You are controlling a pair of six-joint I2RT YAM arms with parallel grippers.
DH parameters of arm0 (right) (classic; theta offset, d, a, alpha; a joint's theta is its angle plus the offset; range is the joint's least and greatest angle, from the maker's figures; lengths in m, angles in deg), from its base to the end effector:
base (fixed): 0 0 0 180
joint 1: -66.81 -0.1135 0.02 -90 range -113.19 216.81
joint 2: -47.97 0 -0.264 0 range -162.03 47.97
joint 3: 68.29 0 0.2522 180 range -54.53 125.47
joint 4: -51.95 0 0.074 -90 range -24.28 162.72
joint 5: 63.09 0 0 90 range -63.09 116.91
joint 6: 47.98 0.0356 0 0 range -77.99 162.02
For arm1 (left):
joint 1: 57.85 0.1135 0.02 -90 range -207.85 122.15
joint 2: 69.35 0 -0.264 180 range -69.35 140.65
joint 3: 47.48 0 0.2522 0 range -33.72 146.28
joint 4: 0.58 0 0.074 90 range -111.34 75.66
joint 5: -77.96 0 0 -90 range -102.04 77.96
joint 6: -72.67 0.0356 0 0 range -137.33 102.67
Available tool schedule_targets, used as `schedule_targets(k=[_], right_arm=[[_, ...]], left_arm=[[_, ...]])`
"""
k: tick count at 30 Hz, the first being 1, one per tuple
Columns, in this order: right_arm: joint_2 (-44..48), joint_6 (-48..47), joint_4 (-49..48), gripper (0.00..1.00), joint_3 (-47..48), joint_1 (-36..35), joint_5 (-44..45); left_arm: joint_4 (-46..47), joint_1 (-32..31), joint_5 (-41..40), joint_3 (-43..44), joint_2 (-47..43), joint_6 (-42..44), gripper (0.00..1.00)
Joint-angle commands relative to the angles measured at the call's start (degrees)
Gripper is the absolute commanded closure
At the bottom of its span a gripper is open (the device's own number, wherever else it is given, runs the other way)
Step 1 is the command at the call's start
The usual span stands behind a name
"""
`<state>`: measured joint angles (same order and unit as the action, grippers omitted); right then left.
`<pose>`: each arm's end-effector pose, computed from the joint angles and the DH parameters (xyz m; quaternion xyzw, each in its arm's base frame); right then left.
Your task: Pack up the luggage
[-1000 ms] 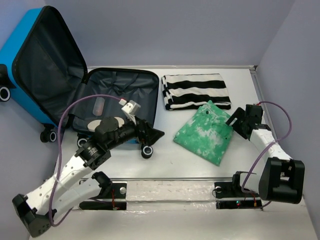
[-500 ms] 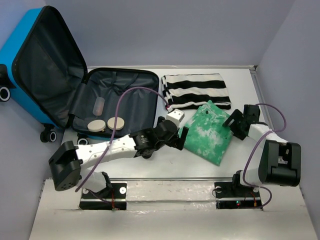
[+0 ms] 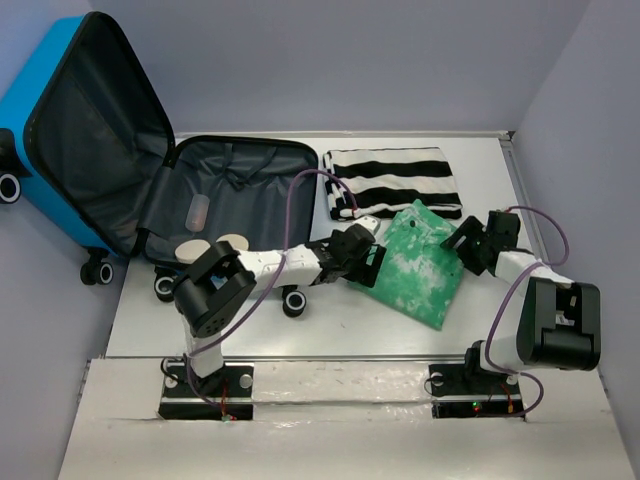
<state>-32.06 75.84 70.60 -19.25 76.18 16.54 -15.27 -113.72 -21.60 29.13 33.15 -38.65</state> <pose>0.2587 -0.0362 0.1606 0.3150 0.8806 0.1556 0.3178 0.2220 -0.3169 0.1901 0.2356 0.8748 -0.2007 0.3728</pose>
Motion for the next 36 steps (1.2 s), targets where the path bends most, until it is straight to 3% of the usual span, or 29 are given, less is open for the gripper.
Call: schedule_targets(k=[1, 8, 14, 15, 20, 24, 25, 28, 36], right_arm=[[0.9, -0.5, -1.5, 0.22, -2.1, 0.2, -1.7], [0.2, 1.0, -3.5, 0.38, -3.3, 0.2, -3.4], [-0.4, 2.4, -7.8, 0.52, -5.1, 0.2, -4.5], [-0.2, 2.9, -8.1, 0.59, -5.5, 0.2, -4.7], [4.1, 5.0, -11.1, 0.79, -7.4, 0.2, -6.0], [6.2, 5.9, -11.2, 0.85, -7.4, 0.2, -8.1], [6.8, 5.8, -11.2, 0.86, -7.5, 0.2, -8.1], [9.9, 5.5, -11.3, 0.91, -8.3, 0.2, -8.0], [20.0, 4.3, -8.3, 0.93, -8.8, 0.2, -10.9]], left_arm=[[3.7, 1.3, 6.0, 4.0, 3.0, 0.2, 0.01], [5.0, 1.6, 8.4, 5.3, 7.2, -0.5, 0.01], [8.7, 2.3, 14.2, 2.5, 8.9, -2.0, 0.09], [9.4, 2.3, 14.7, 1.8, 9.2, -2.0, 0.11], [10.8, 2.4, 15.5, 0.0, 9.1, -2.1, 0.30], [11.3, 2.4, 16.7, -0.7, 8.9, -1.6, 0.51], [11.6, 2.4, 16.8, -1.0, 8.7, -1.8, 0.67], [13.4, 2.4, 16.7, -2.8, 7.2, -2.4, 0.93], [14.1, 2.2, 17.4, -4.5, -2.0, -2.9, 0.94]])
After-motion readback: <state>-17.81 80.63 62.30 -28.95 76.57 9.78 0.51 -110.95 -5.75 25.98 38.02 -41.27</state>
